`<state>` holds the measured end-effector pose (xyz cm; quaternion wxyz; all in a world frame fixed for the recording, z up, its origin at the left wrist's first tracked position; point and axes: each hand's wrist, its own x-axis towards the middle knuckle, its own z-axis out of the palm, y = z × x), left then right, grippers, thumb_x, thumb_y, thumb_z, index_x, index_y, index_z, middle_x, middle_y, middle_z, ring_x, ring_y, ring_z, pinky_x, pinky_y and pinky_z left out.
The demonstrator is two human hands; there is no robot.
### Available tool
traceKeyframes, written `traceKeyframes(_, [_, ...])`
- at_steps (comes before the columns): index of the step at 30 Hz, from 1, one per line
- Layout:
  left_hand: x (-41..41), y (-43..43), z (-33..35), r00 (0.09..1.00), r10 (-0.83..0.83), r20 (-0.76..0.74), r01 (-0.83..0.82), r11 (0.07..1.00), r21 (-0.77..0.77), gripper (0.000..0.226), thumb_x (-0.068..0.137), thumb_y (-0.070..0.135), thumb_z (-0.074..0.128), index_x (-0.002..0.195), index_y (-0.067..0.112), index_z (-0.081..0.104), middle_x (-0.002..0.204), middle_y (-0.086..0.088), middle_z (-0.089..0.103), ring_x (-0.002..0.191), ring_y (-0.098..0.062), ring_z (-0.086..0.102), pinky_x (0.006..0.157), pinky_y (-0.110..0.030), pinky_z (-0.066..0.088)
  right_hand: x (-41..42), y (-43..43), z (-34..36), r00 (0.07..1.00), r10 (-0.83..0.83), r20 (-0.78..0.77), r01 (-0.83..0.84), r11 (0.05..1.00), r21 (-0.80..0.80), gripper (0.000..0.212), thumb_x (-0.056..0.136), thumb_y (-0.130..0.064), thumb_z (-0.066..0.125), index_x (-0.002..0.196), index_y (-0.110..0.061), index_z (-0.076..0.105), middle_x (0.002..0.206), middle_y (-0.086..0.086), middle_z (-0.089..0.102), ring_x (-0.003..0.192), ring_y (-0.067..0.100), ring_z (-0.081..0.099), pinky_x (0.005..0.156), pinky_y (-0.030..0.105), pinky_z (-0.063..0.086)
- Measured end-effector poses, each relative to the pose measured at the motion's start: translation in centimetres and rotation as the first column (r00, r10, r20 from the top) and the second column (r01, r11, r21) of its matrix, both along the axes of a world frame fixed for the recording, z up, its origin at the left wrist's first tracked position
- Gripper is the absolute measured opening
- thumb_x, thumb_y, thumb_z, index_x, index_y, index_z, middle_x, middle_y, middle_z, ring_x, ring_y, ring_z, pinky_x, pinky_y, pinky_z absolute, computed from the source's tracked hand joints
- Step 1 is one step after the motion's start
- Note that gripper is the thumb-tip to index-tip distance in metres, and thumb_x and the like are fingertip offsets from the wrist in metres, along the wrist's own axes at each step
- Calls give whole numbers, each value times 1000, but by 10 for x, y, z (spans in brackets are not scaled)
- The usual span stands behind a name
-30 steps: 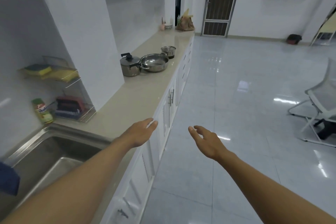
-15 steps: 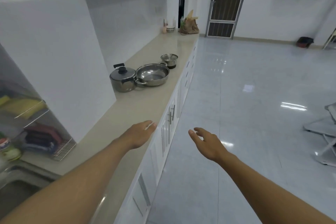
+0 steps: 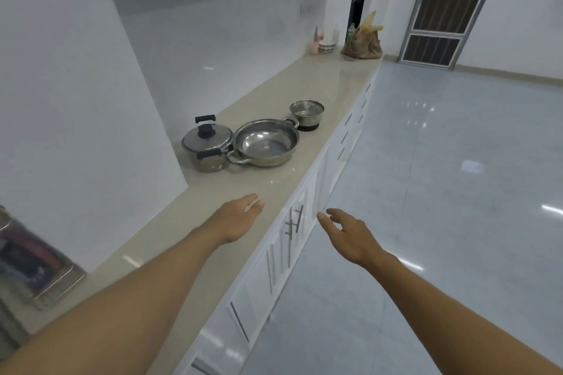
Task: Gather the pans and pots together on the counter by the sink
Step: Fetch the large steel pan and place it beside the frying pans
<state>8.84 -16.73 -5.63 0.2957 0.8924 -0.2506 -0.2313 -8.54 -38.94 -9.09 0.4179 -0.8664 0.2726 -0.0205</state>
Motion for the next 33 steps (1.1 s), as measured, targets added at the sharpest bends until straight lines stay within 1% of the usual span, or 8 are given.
traceKeyframes(5, [42,-35,-9,999,53,-2,-53,998,-20,64,96,62,35,152,30,36,158,7,36,145,-16,33,118,-33,24,46,-46,-5,999,34,-10,-34,999,10,98,76,-88,29,148,-24,44,147,2,53,130,23,54,106,37,40])
traceKeyframes(11, [119,-80,-22,995,97,-13,-97,995,-38,59,97,60,37,148,31,41,153,2,44,141,-19,41,113,-34,30,120,-95,-17,999,41,-18,-41,999,-29,79,89,-76,35,148,-24,43,149,2,51,131,23,53,107,37,40])
traceKeyframes(15, [173,-112,-27,997,69,15,-69,997,-32,52,98,56,35,141,30,48,151,1,47,139,-22,42,99,-30,30,163,-124,-15,998,28,-60,-29,999,-23,83,86,-79,34,149,-25,42,149,2,51,132,24,53,107,36,40])
traceKeyframes(20, [238,-141,-38,993,118,15,-118,993,3,58,95,62,33,144,32,45,148,-3,50,137,-26,45,113,-44,35,222,-151,-12,999,0,-53,-1,1000,-30,92,79,-84,30,148,-25,43,148,2,52,130,25,54,105,37,41])
traceKeyframes(24, [267,-146,-59,988,152,31,-153,988,30,62,95,61,36,149,31,40,147,-1,51,136,-25,46,109,-40,37,263,-164,-19,997,31,-64,-34,999,-38,79,88,-76,34,147,-24,44,147,3,52,130,25,54,106,39,42])
traceKeyframes(28, [297,-147,-79,976,219,4,-219,975,35,51,94,63,35,132,34,52,116,5,63,115,-24,60,87,-34,45,314,-180,-23,994,95,-53,-99,993,-64,73,93,-69,37,147,-21,44,146,5,53,129,25,54,104,36,42])
traceKeyframes(31, [313,-151,-88,964,267,-4,-266,963,50,55,93,64,34,131,29,52,110,5,62,108,-21,60,88,-37,46,356,-194,-26,984,175,-31,-177,980,-89,67,96,-64,40,145,-18,46,143,6,56,126,25,56,100,35,44])
traceKeyframes(33, [321,-156,-94,950,313,-2,-313,949,42,51,92,62,35,127,30,55,99,11,62,98,-16,60,88,-36,47,387,-204,-30,973,230,-1,-229,969,-97,60,98,-59,43,138,-16,53,132,5,63,120,24,60,96,34,47])
